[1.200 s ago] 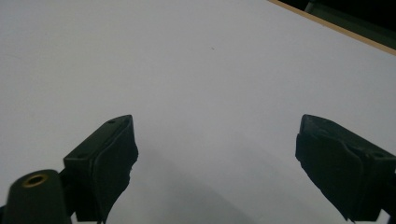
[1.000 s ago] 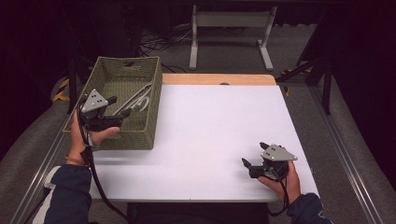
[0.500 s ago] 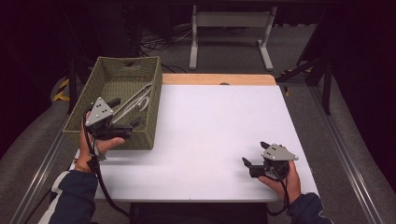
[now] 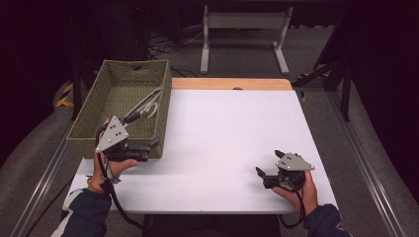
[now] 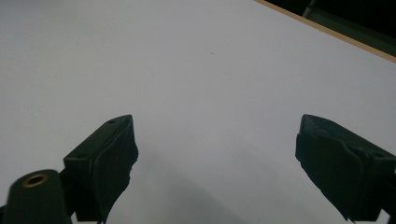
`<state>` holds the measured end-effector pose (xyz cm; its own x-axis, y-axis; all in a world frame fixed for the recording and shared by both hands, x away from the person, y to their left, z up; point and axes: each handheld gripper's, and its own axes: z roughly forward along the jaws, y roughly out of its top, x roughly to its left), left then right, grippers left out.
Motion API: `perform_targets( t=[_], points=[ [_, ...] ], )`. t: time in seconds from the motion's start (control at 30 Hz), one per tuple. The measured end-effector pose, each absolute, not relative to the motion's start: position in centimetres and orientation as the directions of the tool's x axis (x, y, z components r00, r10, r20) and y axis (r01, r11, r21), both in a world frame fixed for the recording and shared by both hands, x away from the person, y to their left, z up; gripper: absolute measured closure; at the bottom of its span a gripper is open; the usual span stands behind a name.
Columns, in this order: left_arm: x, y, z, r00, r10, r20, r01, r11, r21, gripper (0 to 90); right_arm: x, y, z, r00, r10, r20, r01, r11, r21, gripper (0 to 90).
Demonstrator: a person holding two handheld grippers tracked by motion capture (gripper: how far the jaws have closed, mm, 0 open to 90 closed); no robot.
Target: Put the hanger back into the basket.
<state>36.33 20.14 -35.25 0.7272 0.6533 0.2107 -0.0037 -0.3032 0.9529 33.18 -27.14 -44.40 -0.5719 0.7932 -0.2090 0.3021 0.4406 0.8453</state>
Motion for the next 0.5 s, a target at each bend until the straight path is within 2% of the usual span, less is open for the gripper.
perform_targets(
  t=[0.5],
  points=[
    [34.2, 18.1, -37.6, 0.774, 0.596, 0.213, -0.011, -0.323, 0.946, 3.9, 32.7, -26.7, -44.1, -0.574, 0.787, -0.227, 0.27, 0.443, 0.855, 12.6]
  ],
)
